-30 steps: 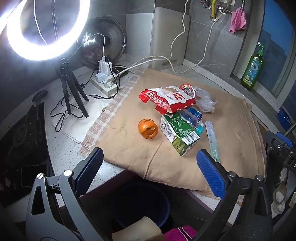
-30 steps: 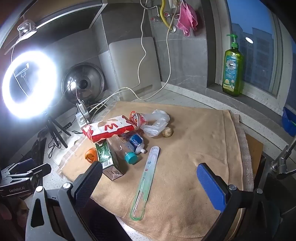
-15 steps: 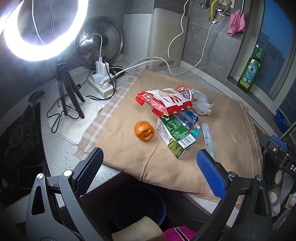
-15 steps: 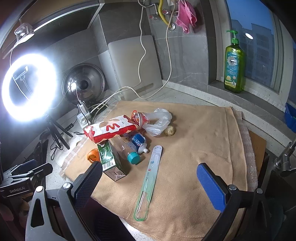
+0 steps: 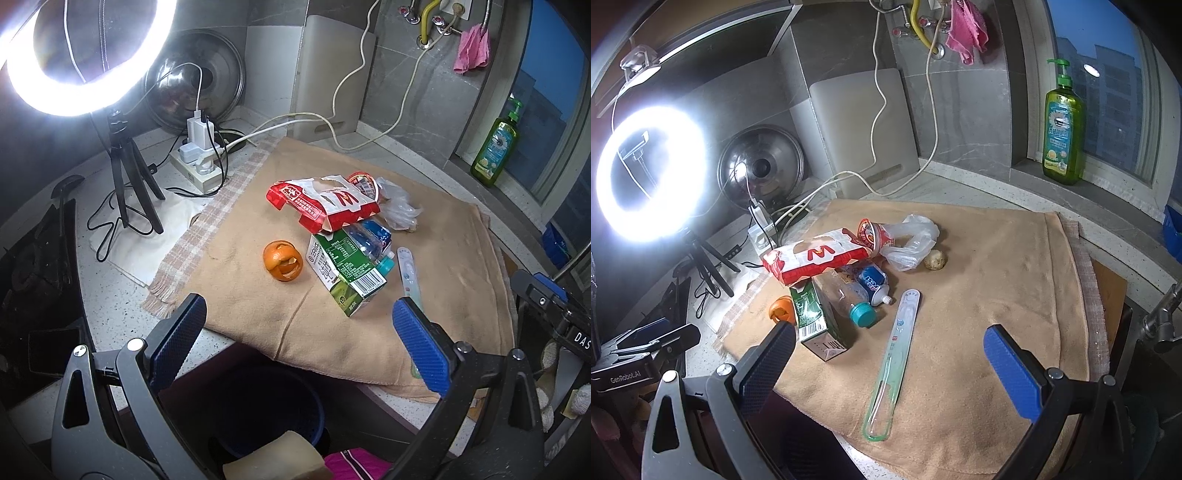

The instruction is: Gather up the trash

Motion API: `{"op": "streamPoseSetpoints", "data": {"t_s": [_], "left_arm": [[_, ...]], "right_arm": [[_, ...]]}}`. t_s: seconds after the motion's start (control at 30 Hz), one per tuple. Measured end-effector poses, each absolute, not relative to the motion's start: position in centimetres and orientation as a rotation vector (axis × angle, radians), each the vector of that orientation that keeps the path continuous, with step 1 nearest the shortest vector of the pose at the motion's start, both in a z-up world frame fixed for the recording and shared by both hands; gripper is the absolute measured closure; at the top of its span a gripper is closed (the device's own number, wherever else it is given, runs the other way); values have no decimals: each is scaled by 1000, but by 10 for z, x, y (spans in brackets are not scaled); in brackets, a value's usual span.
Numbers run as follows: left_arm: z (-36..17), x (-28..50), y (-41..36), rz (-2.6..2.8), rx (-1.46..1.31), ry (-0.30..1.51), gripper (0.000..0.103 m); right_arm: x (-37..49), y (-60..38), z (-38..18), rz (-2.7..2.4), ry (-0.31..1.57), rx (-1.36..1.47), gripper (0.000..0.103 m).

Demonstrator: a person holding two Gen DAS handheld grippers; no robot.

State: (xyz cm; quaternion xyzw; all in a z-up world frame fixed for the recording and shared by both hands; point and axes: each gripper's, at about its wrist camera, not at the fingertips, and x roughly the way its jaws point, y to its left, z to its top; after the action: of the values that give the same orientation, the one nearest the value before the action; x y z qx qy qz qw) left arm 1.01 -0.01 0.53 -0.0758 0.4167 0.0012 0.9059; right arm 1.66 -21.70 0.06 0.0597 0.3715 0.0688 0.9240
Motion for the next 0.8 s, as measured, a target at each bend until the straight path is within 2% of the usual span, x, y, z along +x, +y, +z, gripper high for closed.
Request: {"op": "streamPoseSetpoints", "data": {"t_s": [0.8], "left_arm": [[4,11,6,-1,-163,867,0]], "right_arm": [[16,-215,1,156,782,127,0]]}}
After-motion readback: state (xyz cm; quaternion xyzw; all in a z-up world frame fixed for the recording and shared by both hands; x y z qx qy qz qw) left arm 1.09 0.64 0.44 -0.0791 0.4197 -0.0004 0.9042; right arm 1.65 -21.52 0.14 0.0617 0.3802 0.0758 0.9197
